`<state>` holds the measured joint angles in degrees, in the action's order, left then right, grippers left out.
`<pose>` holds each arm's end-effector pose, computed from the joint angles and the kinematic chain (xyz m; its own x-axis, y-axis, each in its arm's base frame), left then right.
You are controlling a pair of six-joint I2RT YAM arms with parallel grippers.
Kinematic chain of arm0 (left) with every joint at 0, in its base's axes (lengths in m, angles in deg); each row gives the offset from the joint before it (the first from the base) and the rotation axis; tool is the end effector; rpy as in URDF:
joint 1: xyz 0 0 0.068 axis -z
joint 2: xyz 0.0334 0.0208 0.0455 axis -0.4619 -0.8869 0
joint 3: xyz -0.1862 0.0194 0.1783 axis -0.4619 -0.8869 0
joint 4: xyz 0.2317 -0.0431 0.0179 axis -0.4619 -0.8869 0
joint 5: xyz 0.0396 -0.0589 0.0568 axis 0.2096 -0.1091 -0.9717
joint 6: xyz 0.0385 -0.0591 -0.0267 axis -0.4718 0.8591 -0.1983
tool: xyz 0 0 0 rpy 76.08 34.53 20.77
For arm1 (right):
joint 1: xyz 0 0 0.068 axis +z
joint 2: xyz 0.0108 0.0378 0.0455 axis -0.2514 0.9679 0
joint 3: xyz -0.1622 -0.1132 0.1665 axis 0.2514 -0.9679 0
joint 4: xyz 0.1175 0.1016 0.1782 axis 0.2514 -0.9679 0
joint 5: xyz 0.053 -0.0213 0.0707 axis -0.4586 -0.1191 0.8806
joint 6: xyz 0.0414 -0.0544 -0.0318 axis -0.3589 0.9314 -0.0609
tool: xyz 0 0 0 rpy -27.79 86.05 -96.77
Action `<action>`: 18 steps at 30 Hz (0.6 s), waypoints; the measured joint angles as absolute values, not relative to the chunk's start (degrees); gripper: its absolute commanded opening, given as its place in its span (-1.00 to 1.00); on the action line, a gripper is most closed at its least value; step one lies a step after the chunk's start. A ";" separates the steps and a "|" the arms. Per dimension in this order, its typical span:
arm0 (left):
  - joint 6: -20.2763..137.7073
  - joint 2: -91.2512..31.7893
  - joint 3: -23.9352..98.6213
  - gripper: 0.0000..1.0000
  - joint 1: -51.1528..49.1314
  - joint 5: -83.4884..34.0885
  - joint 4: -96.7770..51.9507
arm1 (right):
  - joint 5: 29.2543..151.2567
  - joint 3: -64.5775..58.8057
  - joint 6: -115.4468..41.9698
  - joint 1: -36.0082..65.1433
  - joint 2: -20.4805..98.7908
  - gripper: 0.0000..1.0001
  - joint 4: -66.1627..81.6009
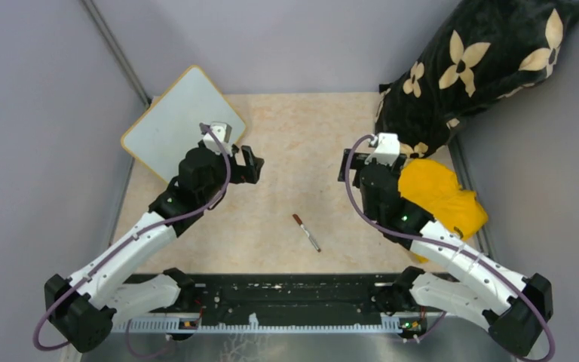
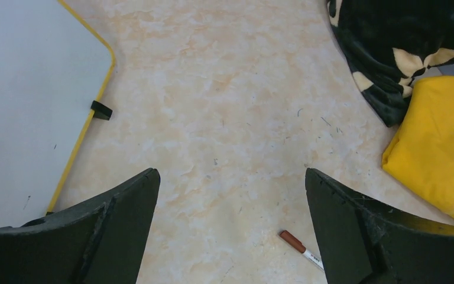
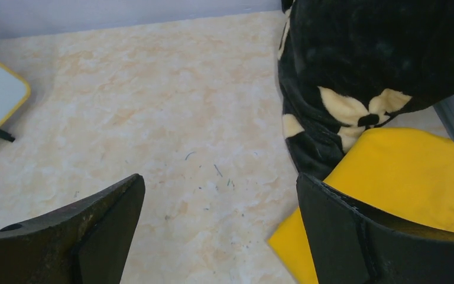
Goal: Write a sentence on the whiteboard
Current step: Move the whiteboard stand to the center of the board.
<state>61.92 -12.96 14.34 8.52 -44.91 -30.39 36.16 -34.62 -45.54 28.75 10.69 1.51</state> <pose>0.2072 -0.1345 0.3136 -0.3124 -0.0815 -0.9464 0.3458 0.9182 -0.1932 0.1821 0.1082 0.3063 -0.1779 0.0871 -0.9802 0.0866 0.9936 0.0726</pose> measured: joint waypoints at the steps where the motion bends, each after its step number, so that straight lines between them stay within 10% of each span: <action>1: 61.86 -12.56 14.12 0.98 8.52 -44.88 -30.04 | 36.79 -35.04 -45.32 28.75 10.19 0.97 1.70; 18: 60.00 -6.51 8.68 0.98 8.52 -40.86 -24.31 | 48.20 -36.11 -36.93 35.57 9.86 0.70 3.45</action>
<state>60.00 -6.51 8.68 8.52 -40.86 -24.31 48.20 -36.11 -36.93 35.57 9.86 3.45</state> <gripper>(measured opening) 0.987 0.883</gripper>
